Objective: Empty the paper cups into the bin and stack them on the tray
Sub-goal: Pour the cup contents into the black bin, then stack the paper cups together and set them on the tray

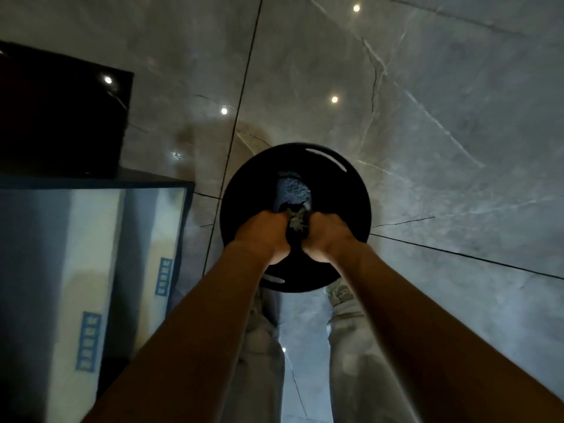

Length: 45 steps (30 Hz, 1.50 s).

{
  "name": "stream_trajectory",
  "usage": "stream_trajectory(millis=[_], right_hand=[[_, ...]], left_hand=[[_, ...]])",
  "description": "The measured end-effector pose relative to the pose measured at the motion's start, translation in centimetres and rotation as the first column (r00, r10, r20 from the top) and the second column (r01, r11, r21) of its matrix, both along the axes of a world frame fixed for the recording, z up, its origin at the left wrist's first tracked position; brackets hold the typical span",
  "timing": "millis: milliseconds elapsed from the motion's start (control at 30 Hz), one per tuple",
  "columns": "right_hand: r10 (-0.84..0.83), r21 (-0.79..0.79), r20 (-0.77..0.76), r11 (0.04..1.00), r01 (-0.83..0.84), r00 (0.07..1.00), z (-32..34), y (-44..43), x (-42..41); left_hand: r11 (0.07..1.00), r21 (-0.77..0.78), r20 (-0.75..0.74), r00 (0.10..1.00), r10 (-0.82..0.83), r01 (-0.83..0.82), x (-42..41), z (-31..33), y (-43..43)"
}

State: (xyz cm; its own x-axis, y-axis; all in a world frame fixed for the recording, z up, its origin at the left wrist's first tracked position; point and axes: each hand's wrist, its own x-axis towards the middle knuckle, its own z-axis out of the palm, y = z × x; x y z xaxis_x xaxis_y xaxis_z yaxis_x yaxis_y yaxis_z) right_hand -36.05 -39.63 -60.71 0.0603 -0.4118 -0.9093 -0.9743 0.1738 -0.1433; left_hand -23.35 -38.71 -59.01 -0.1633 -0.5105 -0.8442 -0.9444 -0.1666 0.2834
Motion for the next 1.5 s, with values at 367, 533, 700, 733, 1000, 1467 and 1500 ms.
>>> stream_trajectory(millis=[367,533,700,733,1000,1467,1500], right_hand=[[0.045,-0.004,0.111,0.999,-0.045,0.993,18.1,-0.4,-2.0],[0.117,-0.007,0.037,0.993,-0.117,0.992,28.0,0.6,-3.5],[0.208,-0.001,0.006,0.978,-0.208,0.978,37.5,2.7,-5.1],[0.229,-0.003,0.005,0.973,-0.229,0.973,39.1,3.2,-5.4],[0.344,-0.013,0.069,0.939,-0.344,0.936,48.0,6.9,-9.1],[0.399,0.144,0.142,0.897,-0.417,0.906,52.9,12.5,-12.9],[0.410,0.174,0.139,0.886,-0.430,0.901,53.0,12.4,-12.6]], left_hand=[[0.992,-0.033,-0.012,0.993,0.119,-0.120,0.5,17.2,2.6],[0.958,-0.059,-0.025,0.960,0.279,-0.280,1.1,26.3,5.9],[0.905,-0.073,-0.082,0.907,0.413,-0.419,1.4,35.8,10.0],[0.897,-0.064,-0.085,0.898,0.432,-0.438,1.3,37.5,10.9],[0.769,-0.069,-0.041,0.772,0.635,-0.636,-1.4,47.6,19.3],[0.332,0.004,-0.049,0.332,0.942,-0.943,-4.2,53.4,29.6],[0.320,0.011,-0.054,0.319,0.946,-0.947,-3.8,53.5,29.7]])
